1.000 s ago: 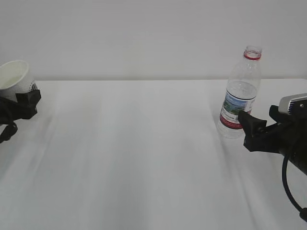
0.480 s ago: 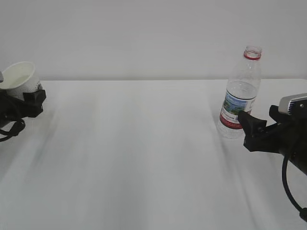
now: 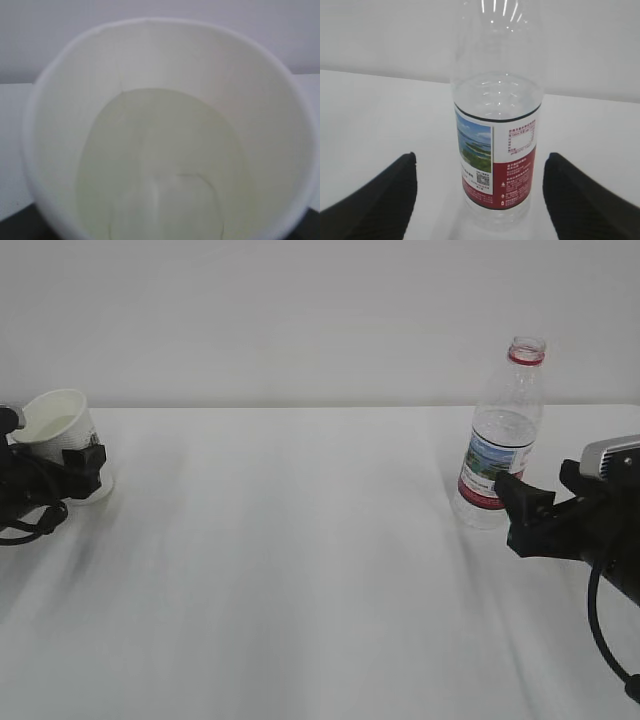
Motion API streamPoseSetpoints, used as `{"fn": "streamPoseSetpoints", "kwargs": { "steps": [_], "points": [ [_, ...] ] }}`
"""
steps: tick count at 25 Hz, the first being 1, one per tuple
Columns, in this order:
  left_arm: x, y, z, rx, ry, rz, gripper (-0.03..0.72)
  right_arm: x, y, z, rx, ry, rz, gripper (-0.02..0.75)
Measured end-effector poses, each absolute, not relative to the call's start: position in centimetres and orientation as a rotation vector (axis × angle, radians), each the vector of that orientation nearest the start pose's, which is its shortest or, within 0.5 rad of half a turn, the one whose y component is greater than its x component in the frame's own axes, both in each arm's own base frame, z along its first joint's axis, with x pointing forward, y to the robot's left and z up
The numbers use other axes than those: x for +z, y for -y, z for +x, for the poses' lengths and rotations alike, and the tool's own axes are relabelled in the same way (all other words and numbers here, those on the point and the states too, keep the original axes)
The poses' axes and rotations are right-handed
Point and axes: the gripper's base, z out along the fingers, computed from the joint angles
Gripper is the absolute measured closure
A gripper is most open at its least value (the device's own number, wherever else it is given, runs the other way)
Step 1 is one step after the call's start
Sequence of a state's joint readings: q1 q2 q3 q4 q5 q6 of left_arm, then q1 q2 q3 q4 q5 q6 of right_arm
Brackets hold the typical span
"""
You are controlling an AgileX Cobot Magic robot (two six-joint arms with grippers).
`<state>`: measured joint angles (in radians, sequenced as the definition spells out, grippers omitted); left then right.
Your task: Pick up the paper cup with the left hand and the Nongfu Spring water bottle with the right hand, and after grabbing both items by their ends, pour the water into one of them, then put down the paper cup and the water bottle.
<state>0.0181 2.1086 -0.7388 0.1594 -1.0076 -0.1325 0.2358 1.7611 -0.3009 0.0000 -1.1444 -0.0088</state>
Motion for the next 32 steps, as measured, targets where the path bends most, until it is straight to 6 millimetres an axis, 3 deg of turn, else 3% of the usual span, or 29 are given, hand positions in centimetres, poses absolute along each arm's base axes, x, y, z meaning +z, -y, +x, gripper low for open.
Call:
{"fn": "streamPoseSetpoints", "kwargs": {
  "steps": [18, 25, 32],
  "points": [
    [7.86, 0.50, 35.80, -0.145, -1.828, 0.017, 0.138, 13.08, -5.91, 24.37, 0.167, -1.788, -0.226, 0.149],
    [7.85, 0.66, 35.78, -0.155, -1.829, 0.039, 0.077, 13.08, -5.93, 24.37, 0.168, -1.788, -0.227, 0.149],
    [7.85, 0.77, 35.76, -0.161, -1.829, 0.053, 0.064, 13.08, -5.99, 24.35, 0.172, -1.787, -0.235, 0.149]
  ]
}}
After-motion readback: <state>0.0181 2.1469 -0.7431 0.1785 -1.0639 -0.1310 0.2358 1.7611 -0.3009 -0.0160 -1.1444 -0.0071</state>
